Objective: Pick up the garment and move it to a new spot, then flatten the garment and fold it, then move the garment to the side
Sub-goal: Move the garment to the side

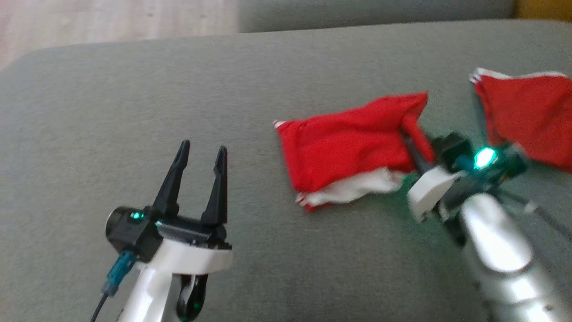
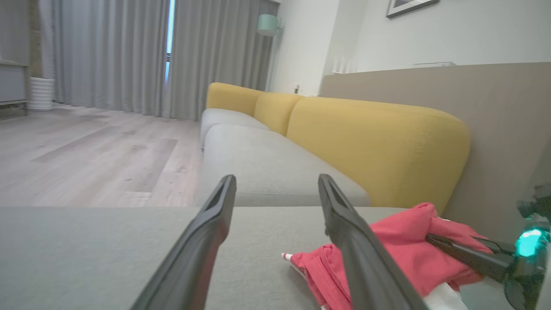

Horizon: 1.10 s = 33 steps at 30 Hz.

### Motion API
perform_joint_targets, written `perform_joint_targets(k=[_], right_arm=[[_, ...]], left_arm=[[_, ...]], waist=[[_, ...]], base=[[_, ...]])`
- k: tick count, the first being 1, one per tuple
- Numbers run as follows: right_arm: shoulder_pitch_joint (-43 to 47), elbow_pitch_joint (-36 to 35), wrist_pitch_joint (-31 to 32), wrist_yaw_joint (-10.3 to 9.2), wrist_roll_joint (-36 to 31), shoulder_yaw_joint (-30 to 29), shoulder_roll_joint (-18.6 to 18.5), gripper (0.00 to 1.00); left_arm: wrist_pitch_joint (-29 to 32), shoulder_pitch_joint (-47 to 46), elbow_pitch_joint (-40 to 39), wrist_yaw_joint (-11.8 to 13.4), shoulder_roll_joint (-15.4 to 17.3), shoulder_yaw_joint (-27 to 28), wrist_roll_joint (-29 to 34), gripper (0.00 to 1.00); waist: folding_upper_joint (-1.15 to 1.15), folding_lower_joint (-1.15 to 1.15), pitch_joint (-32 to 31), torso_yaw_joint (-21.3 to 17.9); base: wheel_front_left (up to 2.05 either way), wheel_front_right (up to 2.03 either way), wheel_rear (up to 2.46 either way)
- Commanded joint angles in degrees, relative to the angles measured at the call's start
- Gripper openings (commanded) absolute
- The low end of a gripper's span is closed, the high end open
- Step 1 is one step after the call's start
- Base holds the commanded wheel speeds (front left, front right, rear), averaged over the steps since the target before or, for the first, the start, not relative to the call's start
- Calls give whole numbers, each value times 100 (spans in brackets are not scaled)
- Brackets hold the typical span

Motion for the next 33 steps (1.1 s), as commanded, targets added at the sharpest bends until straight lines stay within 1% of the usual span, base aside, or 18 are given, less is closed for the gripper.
perform_joint_targets(k=[1, 2, 6, 10, 13, 16, 20, 24, 28, 29, 30, 31, 33], right_arm=[[-466, -328, 84, -5, -12, 215, -327, 0], [-466, -328, 84, -5, -12, 215, -327, 0], [-861, -609, 334, -5, 109, 318, -1016, 0], [-1160, -847, 561, -5, 260, 252, -1686, 0], [-1257, -923, 683, -5, 329, 164, -2102, 0], [-1295, -877, 780, -5, 334, 57, -2421, 0], [-1334, -666, 852, -5, 216, -221, -2694, 0], [-1339, -384, 926, -5, -65, -595, -2747, 0], [-1404, -167, 873, -5, -351, -968, -2692, 0], [-1416, -125, 856, -5, -424, -1056, -2661, 21], [-1417, -84, 827, -5, -512, -1124, -2644, 86], [-1410, -40, 805, -5, -578, -1186, -2615, 100], [-1398, 14, 735, -5, -658, -1315, -2497, 100]], left_arm=[[-37, -398, -249, 9, 15, 84, 26, 100], [-37, -398, -249, 9, 15, 84, 26, 100], [-37, -620, -290, 9, 15, -47, -31, 100], [-37, -853, -360, 9, 15, -199, -22, 100], [-37, -1012, -403, 9, 15, -288, 46, 100], [-37, -1143, -408, 9, 15, -322, 82, 100], [-37, -1300, -392, 9, 15, -365, 100, 100], [-37, -1397, -347, 9, 21, -387, 88, 100], [-37, -1489, -291, 9, 45, -440, 55, 100], [-37, -1509, -279, 9, 54, -449, 44, 100], [-37, -1523, -266, 9, 60, -446, 33, 100], [-37, -1532, -253, 9, 61, -430, 23, 100], [-37, -1516, -234, 9, 59, -351, 4, 100]], waist=[[0, 0, 197, -339], [0, 0, 197, -339], [0, 0, 421, -581], [0, 0, 720, -721], [0, 0, 932, -774], [0, 0, 1140, -799], [0, 0, 1350, -767], [0, 0, 1547, -709], [0, 0, 1678, -611], [0, 0, 1689, -583], [0, 0, 1688, -555], [0, 0, 1674, -529], [0, 0, 1599, -499]], base=[[0, 0, 0], [0, 0, 0], [0, 0, 0], [0, 0, 0], [0, 0, 0], [0, 0, 0], [0, 0, 0], [0, 0, 0], [0, 0, 0], [0, 0, 0], [0, 0, 0], [0, 0, 0], [0, 0, 0]])
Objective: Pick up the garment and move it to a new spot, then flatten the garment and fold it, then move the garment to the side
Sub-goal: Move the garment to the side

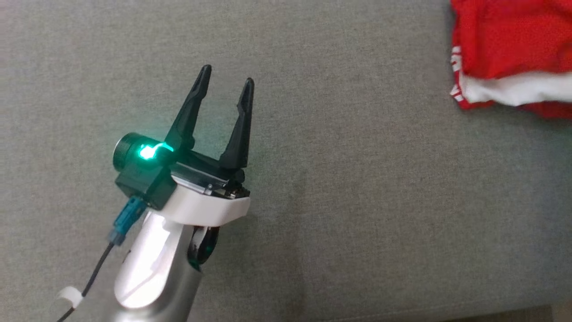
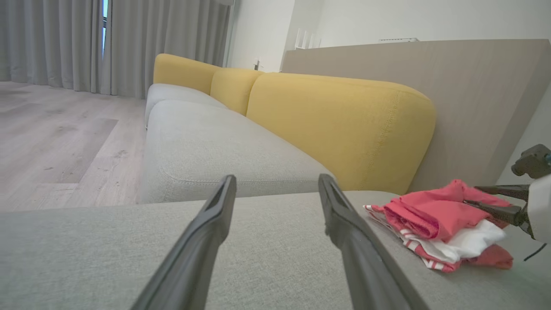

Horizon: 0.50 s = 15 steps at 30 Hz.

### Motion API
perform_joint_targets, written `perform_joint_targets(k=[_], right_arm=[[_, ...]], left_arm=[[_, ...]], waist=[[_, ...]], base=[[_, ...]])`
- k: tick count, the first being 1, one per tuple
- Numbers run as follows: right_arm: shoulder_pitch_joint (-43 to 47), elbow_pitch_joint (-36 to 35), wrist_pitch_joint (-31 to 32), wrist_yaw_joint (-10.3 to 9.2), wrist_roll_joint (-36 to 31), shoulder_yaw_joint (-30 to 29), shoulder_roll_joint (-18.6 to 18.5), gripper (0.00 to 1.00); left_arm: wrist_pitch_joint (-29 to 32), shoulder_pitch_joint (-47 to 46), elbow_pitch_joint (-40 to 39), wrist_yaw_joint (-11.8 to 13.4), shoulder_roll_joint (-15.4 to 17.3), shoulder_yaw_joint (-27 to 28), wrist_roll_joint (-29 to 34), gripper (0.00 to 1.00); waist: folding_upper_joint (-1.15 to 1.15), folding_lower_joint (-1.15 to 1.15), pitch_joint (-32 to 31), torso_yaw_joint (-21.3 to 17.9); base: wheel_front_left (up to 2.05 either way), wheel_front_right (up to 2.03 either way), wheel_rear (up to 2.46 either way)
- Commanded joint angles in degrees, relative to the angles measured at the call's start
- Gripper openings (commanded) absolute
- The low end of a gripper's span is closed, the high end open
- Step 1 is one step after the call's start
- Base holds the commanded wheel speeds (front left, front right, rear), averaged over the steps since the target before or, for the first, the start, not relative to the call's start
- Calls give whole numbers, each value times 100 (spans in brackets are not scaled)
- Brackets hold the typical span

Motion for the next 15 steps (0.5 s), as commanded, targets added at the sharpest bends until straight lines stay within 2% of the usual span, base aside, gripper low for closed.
perform_joint_targets(k=[1, 8, 13, 15], right_arm=[[-5, -136, -82, -5, -61, -71, -33, 100], [88, -369, -515, -5, -40, -419, 699, 100], [267, -780, -956, -5, 299, -285, 1392, 100], [331, -872, -1047, -5, 393, -262, 1534, 100]], left_arm=[[-28, -85, -166, 9, 60, 196, -38, 100], [-28, 216, -129, 9, 44, 446, -10, 100], [-28, 541, -149, 9, 32, 709, 26, 100], [-28, 612, -153, 9, 31, 756, 39, 100]], waist=[[0, -1, -110, 23], [0, -1, -699, 22], [0, -1, -1180, 25], [0, -1, -1268, 33]], base=[[0, 0, 0], [0, 0, 0], [0, 0, 0], [0, 0, 0]])
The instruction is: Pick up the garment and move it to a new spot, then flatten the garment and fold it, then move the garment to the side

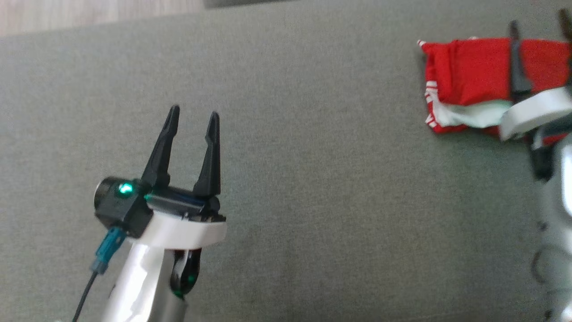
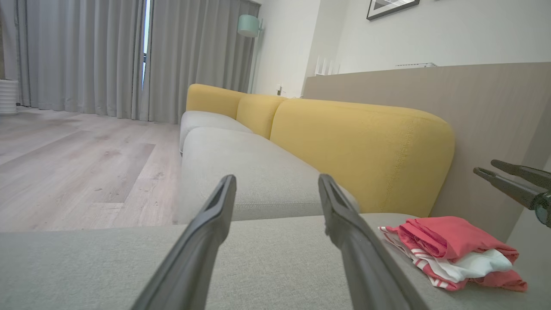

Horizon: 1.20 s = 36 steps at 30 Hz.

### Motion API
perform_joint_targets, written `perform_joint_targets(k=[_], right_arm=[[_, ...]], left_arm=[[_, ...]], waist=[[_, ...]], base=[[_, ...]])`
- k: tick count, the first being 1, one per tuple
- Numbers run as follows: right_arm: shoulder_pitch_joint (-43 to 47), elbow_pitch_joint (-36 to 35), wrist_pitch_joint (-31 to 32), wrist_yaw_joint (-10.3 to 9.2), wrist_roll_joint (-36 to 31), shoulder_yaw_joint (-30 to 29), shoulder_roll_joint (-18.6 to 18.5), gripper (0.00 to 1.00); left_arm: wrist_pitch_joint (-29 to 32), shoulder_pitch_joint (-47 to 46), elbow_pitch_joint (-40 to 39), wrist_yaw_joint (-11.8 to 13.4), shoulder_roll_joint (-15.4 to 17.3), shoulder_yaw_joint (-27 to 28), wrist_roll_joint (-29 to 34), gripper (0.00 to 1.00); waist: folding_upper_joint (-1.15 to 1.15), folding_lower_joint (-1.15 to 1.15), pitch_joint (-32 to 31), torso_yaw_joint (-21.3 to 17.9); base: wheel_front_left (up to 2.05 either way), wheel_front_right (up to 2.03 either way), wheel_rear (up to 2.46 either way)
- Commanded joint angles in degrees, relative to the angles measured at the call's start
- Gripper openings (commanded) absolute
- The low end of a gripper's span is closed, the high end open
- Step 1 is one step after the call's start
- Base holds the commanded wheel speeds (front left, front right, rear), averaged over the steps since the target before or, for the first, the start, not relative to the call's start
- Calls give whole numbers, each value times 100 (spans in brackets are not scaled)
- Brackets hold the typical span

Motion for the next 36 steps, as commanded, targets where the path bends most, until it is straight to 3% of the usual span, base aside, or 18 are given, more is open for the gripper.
perform_joint_targets(k=[1, 9, 17, 36], right_arm=[[125, -275, -132, -5, 134, 111, 116, 100], [1485, -964, -627, -5, 731, 200, 1170, 100], [2734, -1022, -836, -5, 1782, 379, 1218, 100], [3074, -1603, -844, -5, 1673, 491, 1220, 100]], left_arm=[[-28, 2, -201, 9, 33, 237, 62, 100], [-28, 780, -89, 36, 24, 695, 182, 100], [-28, 1339, -9, 244, 22, 884, 71, 100], [-28, 1603, -207, 357, 22, 1047, 48, 100]], waist=[[0, 1, -317, 26], [0, 1, -1000, 180], [0, 1, -1343, 254], [0, 1, -1454, 323]], base=[[0, 0, 0], [0, 0, 0], [0, 0, 0], [0, 0, 0]])
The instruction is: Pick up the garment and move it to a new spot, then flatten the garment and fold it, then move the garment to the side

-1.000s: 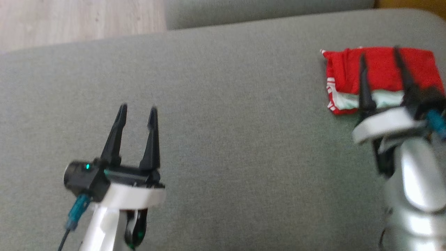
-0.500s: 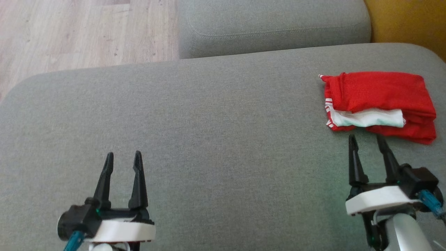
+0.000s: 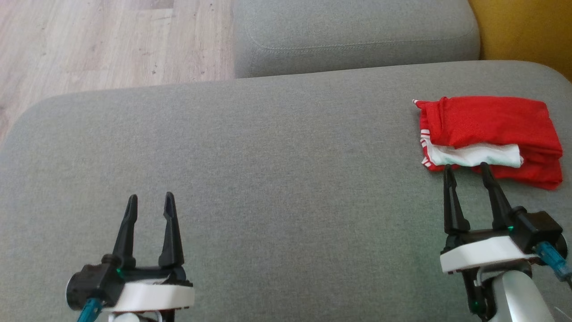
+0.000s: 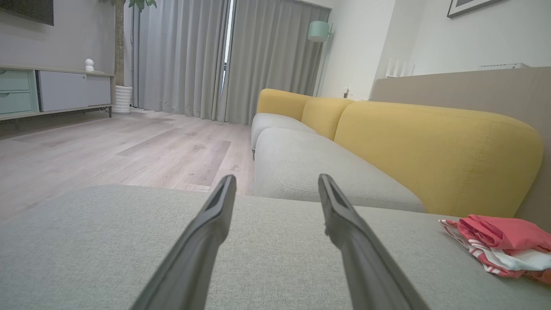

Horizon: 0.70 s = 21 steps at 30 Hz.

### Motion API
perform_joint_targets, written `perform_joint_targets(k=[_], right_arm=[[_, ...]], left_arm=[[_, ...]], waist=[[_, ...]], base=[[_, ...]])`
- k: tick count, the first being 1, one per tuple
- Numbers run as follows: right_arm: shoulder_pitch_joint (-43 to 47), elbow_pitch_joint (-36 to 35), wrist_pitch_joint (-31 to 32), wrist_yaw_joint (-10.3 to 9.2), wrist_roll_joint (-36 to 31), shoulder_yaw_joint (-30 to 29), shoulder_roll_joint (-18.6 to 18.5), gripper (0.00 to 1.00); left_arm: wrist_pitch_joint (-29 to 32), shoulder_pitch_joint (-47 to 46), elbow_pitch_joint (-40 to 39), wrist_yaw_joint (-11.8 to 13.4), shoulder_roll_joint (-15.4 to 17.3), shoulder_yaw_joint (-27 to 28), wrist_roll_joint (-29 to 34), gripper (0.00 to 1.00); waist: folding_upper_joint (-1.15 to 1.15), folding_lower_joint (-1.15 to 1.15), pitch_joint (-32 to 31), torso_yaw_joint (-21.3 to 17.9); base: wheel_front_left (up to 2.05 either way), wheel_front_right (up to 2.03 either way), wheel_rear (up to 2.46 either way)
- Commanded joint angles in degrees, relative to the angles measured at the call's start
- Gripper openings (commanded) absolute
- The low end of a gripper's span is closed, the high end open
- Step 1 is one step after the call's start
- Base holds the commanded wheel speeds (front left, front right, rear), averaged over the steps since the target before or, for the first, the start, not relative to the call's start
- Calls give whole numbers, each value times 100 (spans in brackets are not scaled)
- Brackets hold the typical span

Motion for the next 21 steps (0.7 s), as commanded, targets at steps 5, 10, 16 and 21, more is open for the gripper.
perform_joint_targets(k=[5, 10, 16, 21], right_arm=[[-114, -234, -62, -5, -2, 180, -20, 100], [0, -43, 0, 0, 2, 43, 0, 0], [89, 250, 52, 0, 177, 37, 5, 0], [78, 238, 137, 0, 520, 10, 4, 0]], left_arm=[[-28, -127, -168, 64, 14, 217, -210, 100], [1, 32, 59, 136, 1, 35, -311, 0], [47, 98, 382, 143, -4, 37, -483, 0], [133, 64, 396, 124, -3, 86, -781, 0]], waist=[[0, 0, -9, -30], [0, 0, -20, -51], [0, 0, -23, -55], [0, 0, -21, -56]], base=[[0, 0, 0], [0, 0, 0], [0, 0, 0], [0, 0, 0]])
